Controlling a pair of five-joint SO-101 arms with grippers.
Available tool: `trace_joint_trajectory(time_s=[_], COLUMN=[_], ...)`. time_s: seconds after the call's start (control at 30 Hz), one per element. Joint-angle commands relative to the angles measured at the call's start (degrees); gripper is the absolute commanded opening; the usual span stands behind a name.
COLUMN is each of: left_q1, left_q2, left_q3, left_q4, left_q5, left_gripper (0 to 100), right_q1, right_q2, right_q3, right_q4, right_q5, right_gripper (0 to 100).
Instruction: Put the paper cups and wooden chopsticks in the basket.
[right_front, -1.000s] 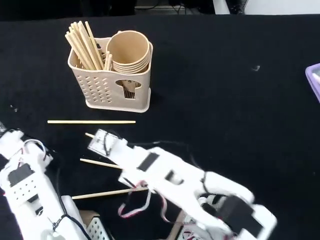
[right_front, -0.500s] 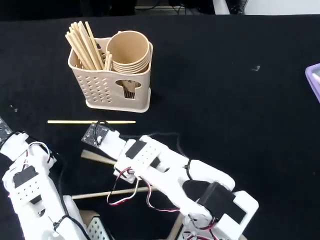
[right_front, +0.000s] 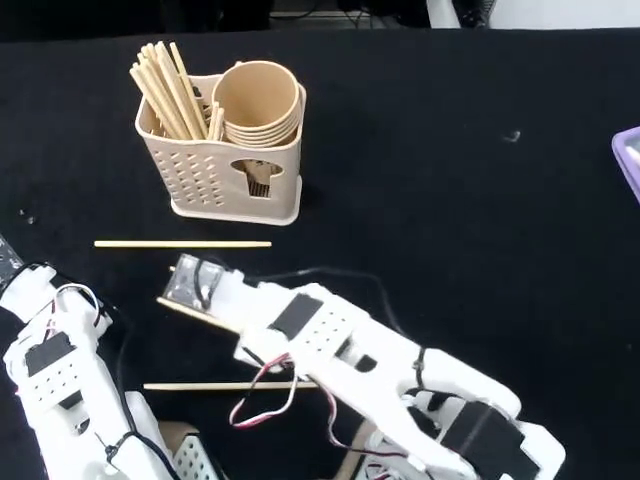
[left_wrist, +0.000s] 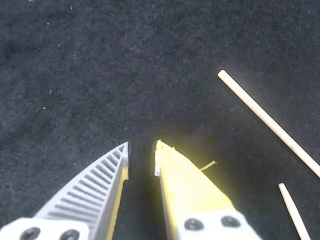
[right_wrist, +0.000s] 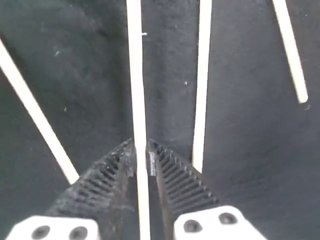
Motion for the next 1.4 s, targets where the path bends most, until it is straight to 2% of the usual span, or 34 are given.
trace_joint_trajectory(time_s=[0.0, 0.07, 0.23, 0.4, 0.53, 0.67, 0.7, 0.87, 1.17, 1.37], left_q1=[0.6, 0.7, 0.7, 0.7, 0.7, 0.7, 0.7, 0.7, 0.7, 0.6], left_q2=[-1.1, -1.1, -1.1, -1.1, -1.1, -1.1, -1.1, -1.1, -1.1, -1.1], left_q3=[-0.7, -0.7, -0.7, -0.7, -0.7, -0.7, -0.7, -0.7, -0.7, -0.7], left_q4=[-1.1, -1.1, -1.1, -1.1, -1.1, -1.1, -1.1, -1.1, -1.1, -1.1], left_q5=[0.1, 0.1, 0.1, 0.1, 0.1, 0.1, 0.1, 0.1, 0.1, 0.1], left_gripper=[9, 9, 9, 9, 9, 9, 9, 9, 9, 9], right_q1=[4.8, 5.5, 5.3, 5.3, 5.5, 5.4, 5.3, 5.5, 5.6, 5.6], right_q2=[0.2, 3.5, 11.0, 17.2, 21.7, 23.0, 22.6, 17.4, -1.3, -15.5], right_q3=[-2.8, -4.6, -8.8, -11.6, -14.7, -15.9, -15.5, -14.7, -14.6, -16.7], right_q4=[-2.3, -3.4, -4.0, -4.1, -3.9, -3.4, -3.4, -0.8, 8.1, 8.9], right_q5=[5.5, 5.9, 5.4, 5.5, 5.5, 5.2, 5.2, 5.1, 5.0, 4.0], right_gripper=[1.4, 5.3, 24.9, 27.4, 21.4, 0.2, 2.8, 1.0, 1.0, 1.1])
